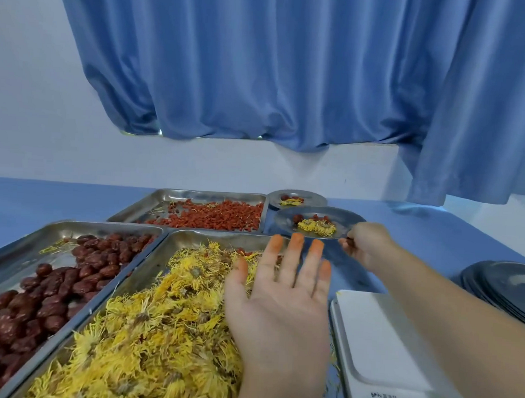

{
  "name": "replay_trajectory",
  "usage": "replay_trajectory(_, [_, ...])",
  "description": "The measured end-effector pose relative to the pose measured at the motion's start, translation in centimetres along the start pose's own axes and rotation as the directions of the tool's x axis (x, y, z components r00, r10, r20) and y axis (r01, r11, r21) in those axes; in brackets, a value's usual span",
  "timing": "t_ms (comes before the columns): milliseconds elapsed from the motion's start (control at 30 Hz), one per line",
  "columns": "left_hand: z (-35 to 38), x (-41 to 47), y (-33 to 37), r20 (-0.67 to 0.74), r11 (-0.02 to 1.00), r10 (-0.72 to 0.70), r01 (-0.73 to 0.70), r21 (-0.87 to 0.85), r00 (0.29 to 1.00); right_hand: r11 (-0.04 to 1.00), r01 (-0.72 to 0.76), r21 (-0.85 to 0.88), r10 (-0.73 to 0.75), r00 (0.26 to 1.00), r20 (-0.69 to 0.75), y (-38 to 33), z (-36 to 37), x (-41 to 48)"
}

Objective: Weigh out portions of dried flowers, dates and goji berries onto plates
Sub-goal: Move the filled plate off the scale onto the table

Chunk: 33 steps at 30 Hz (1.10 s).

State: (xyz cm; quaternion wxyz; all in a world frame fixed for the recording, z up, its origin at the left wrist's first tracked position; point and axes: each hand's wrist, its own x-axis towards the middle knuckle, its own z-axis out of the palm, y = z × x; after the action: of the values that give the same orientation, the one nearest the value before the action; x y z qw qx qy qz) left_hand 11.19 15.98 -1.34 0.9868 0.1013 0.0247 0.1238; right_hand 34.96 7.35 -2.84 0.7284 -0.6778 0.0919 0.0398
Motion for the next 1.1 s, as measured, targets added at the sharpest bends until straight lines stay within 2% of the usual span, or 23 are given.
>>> replay_trajectory(267, [0.4, 0.0, 0.0, 0.026, 0.999, -0.047, 0.047, 0.007, 0.999, 0.999, -0.049, -0.022, 0.048, 0.998, -0.047, 0.4, 3.5, 1.4])
replay_trajectory(700, [0.4, -0.1, -0.3, 0.080, 0.996, -0.086, 0.085, 0.018, 0.993, 0.995, -0.090, 0.045, 0.081, 0.983, 0.166, -0.1, 2.7, 0.7])
replay_trajectory(1000, [0.3, -0.2, -0.5, 0.069, 0.997, -0.059, 0.055, 0.053, 0.996, 0.994, -0.098, -0.053, 0.109, 0.951, 0.291, 0.2, 1.9, -1.2])
replay_trajectory(1100, [0.2, -0.1, -0.3, 0.046, 0.996, -0.060, 0.056, 0.076, 0.997, 0.976, 0.024, -0.215, 0.013, 0.985, 0.170, -1.1, 1.4, -3.7])
